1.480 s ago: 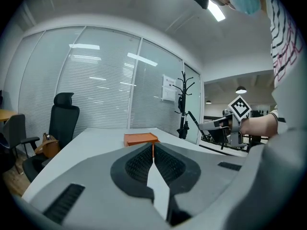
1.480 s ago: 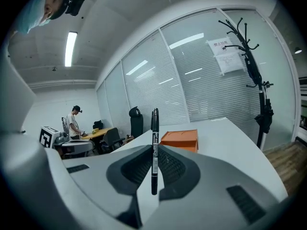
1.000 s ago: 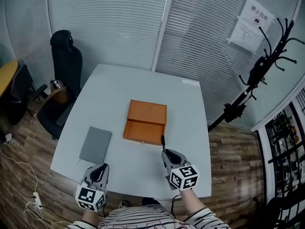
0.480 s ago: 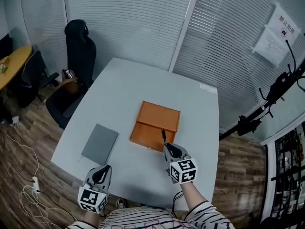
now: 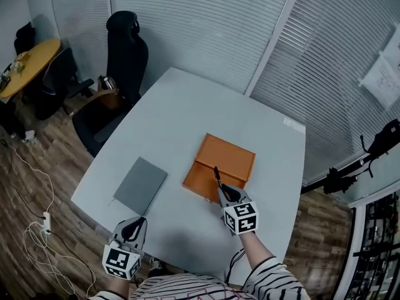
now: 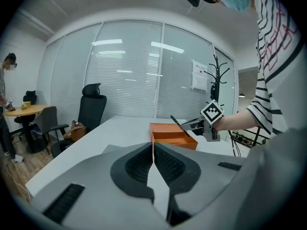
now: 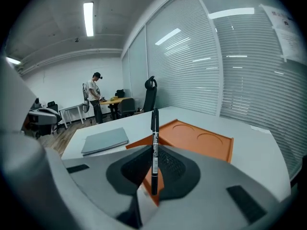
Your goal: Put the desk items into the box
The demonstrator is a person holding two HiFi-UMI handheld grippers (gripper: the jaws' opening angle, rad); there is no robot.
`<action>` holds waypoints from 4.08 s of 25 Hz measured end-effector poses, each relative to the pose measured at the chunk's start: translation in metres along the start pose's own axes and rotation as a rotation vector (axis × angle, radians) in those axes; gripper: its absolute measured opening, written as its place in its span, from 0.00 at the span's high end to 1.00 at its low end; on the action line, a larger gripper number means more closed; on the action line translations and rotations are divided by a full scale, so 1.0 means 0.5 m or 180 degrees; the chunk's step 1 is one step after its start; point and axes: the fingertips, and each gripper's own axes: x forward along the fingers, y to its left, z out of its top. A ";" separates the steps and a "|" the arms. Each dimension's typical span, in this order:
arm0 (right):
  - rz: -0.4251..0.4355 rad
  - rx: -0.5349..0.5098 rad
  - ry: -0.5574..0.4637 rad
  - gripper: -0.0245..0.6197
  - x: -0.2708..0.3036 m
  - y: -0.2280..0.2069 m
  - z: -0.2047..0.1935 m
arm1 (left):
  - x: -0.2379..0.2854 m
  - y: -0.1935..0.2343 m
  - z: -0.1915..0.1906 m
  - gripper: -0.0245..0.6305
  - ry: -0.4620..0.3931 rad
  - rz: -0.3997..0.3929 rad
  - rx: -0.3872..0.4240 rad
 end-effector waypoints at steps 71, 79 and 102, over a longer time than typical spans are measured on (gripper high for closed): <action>-0.0193 -0.0214 0.0974 0.82 0.114 -0.030 -0.074 | 0.014 0.017 0.035 0.92 -0.0198 -0.0082 -0.0034; -0.0370 -0.0039 0.0511 0.86 0.016 -0.001 -0.031 | 0.024 -0.013 0.052 0.92 -0.0233 -0.0318 0.0055; -0.1055 0.0470 -0.0687 0.91 -0.334 0.149 0.003 | -0.007 -0.139 0.052 0.92 -0.0326 -0.1289 0.0390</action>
